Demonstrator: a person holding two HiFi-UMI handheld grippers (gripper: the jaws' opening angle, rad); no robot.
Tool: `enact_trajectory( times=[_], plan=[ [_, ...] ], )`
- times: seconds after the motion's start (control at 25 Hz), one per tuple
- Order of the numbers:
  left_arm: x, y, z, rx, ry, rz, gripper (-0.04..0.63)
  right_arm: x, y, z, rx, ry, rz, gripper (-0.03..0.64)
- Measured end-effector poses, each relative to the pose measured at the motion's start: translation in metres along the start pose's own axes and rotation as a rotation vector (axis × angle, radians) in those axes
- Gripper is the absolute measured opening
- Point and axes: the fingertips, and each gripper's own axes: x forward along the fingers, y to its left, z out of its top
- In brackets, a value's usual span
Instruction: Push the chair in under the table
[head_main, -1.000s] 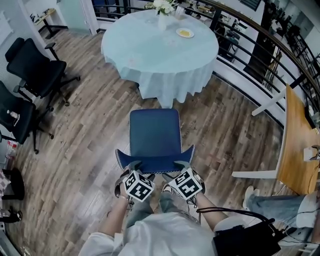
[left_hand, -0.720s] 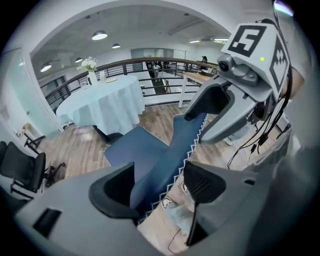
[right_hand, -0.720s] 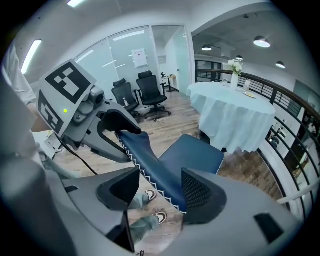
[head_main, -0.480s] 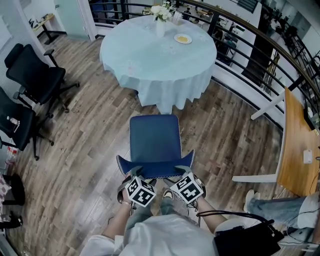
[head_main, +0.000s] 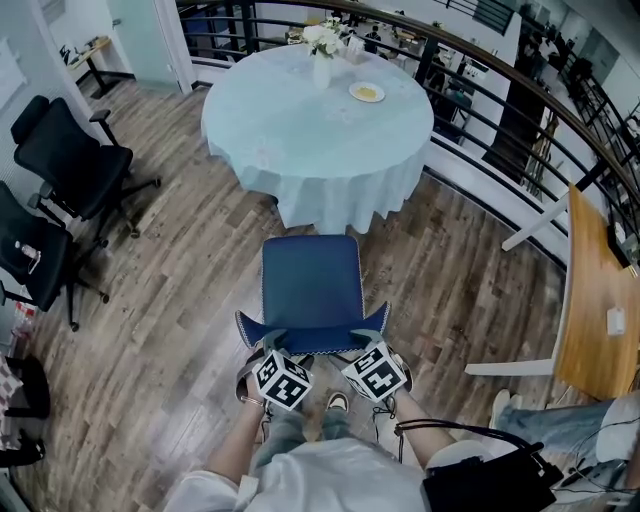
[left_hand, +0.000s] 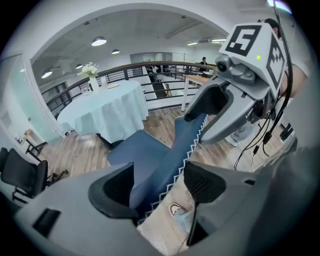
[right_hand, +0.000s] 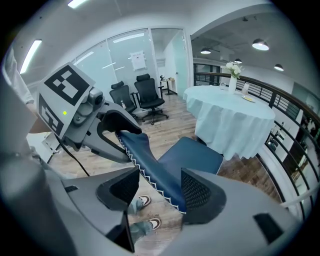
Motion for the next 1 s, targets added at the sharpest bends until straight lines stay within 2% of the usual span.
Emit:
enact_trajectory(
  times=[0.56, 0.8, 1.0],
  plan=[
    [0.024, 0.038, 0.032, 0.017, 0.002, -0.021, 0.311, 0.015, -0.042, 0.03, 0.004, -0.009, -0.014, 0.262],
    [0.034, 0.055, 0.046, 0.012, 0.033, -0.052, 0.311, 0.021, -0.061, 0.044, 0.005, -0.012, -0.023, 0.262],
    [0.041, 0.065, 0.058, 0.032, 0.0, -0.03, 0.311, 0.025, -0.076, 0.052, -0.002, -0.018, -0.025, 0.262]
  ],
)
